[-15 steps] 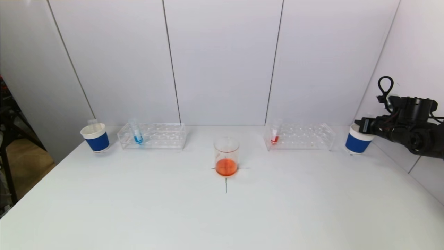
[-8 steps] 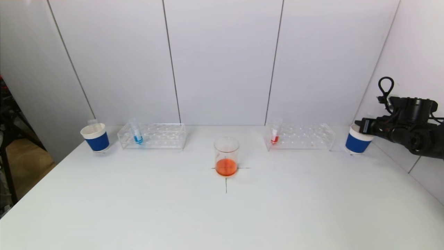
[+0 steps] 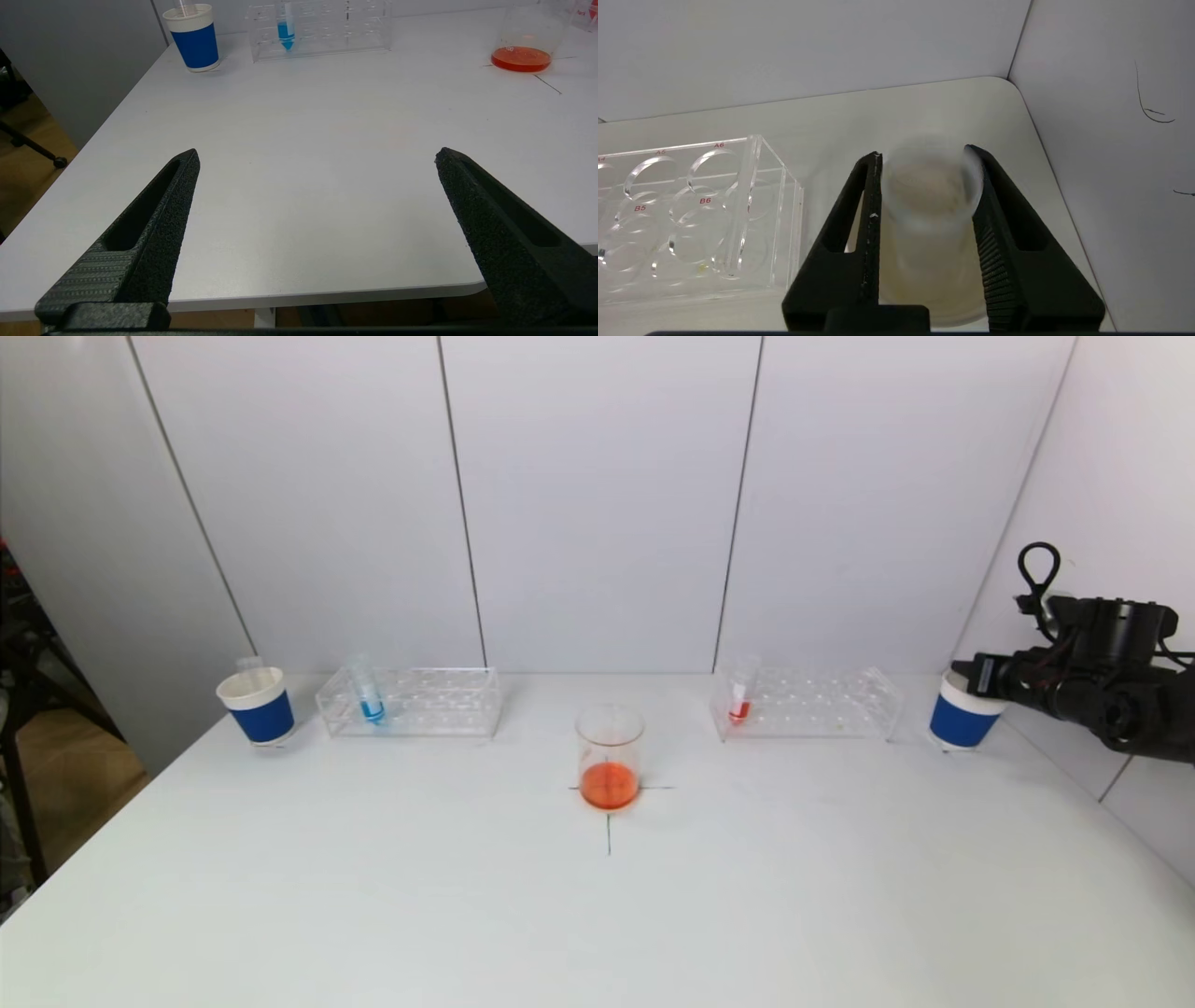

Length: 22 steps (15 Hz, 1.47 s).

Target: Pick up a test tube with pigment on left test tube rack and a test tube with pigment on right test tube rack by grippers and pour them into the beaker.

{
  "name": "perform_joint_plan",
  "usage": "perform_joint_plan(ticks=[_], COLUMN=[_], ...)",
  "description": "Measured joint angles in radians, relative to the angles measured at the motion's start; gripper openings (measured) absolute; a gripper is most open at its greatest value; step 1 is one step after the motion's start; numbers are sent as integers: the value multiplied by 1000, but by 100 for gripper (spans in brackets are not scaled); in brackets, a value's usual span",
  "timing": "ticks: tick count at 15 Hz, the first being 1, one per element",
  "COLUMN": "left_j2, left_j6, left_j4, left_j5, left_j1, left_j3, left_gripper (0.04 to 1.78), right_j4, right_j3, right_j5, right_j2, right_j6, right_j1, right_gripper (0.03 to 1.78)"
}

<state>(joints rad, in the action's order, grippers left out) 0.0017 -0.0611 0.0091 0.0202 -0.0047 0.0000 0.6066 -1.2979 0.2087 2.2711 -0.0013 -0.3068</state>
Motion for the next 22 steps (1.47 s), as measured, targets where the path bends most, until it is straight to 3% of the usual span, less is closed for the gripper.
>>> perform_joint_plan(ticks=[4,8,12,16,19,22], left_j2=[0,0,0,0,0,0], left_j6=[0,0,0,0,0,0], left_j4=[0,0,0,0,0,0], left_j5=[0,0,0,0,0,0], left_j1=[0,0,0,0,0,0], left_j3=[0,0,0,0,0,0], left_gripper=[176,176,176,176,176,176], right_j4=[1,1,1,17,63,97], right_j3=[5,11,63,194,379,560], right_j5=[0,0,-17,-152,-227,-251], right_j2=[-2,-11,-91,-253,-421,-607], right_j6=[-1,-3,-6,-6,-6,-6], right_j1=[0,-1,19,108,181,236], right_gripper=[137,174,178,178,178,178])
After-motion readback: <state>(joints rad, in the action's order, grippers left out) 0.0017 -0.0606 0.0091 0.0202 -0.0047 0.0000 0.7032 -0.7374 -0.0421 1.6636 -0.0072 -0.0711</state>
